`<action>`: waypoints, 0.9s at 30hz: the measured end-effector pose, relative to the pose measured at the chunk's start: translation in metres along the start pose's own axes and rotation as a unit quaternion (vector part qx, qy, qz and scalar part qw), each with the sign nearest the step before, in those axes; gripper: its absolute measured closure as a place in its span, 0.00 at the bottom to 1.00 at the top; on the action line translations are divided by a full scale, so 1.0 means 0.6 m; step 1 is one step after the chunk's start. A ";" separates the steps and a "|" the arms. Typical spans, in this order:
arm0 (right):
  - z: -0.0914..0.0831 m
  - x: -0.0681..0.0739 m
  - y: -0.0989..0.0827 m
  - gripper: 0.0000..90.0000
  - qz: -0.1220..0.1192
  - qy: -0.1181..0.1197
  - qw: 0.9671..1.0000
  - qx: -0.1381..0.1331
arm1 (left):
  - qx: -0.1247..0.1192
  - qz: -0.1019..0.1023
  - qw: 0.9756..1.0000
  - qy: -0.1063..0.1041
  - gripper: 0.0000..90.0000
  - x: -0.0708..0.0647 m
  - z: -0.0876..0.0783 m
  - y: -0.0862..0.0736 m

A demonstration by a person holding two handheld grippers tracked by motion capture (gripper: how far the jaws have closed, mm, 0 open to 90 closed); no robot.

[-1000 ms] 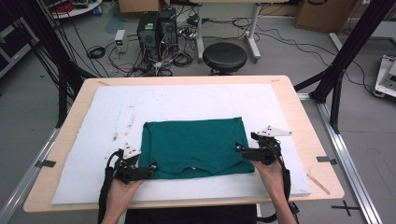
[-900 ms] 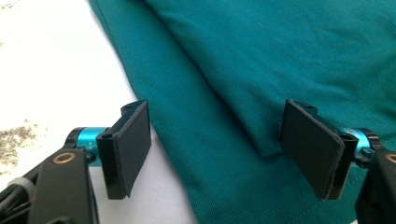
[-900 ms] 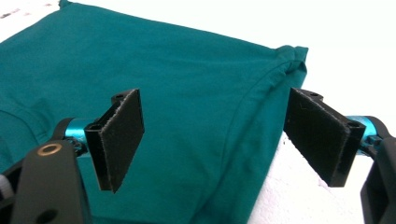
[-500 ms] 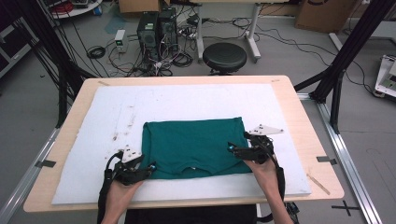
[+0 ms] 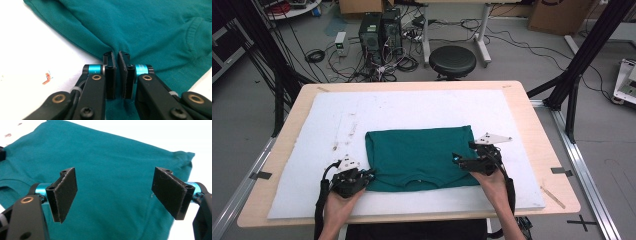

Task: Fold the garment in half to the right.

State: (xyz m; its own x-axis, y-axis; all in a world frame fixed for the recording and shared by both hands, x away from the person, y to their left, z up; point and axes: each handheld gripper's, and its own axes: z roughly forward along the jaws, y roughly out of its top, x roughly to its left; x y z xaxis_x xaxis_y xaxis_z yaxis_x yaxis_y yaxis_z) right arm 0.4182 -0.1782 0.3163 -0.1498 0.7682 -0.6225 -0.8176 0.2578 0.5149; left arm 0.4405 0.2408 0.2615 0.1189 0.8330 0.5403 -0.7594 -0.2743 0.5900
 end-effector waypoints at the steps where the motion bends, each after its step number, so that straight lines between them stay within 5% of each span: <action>1: 0.001 0.001 0.002 0.23 -0.001 0.004 1.000 0.001 | 0.000 0.001 1.000 -0.002 0.95 0.001 0.000 0.000; 6: 0.014 0.012 0.022 0.23 -0.016 0.037 0.999 0.010 | 0.018 0.040 0.999 0.003 0.95 -0.001 0.000 0.009; 13: 0.038 0.037 0.055 0.23 -0.041 0.048 0.998 0.015 | 0.008 0.029 0.999 -0.014 0.95 0.013 -0.004 0.003; 22: 0.076 0.063 0.095 0.23 -0.068 0.065 0.995 0.022 | 0.000 0.058 0.998 0.002 0.95 0.004 -0.004 -0.002; 27: 0.104 0.078 0.123 0.28 -0.085 0.082 0.993 0.031 | 0.002 0.042 0.999 -0.012 0.95 0.011 -0.003 -0.001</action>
State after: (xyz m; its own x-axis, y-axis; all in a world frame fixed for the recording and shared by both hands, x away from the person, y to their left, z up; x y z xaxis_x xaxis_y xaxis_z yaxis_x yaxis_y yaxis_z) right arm 0.3855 -0.0865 0.3617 -0.1061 0.6063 -0.7881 -0.8033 0.4150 0.4273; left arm 0.4406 0.2474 0.2635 0.0699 0.7951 0.6025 -0.7649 -0.3450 0.5440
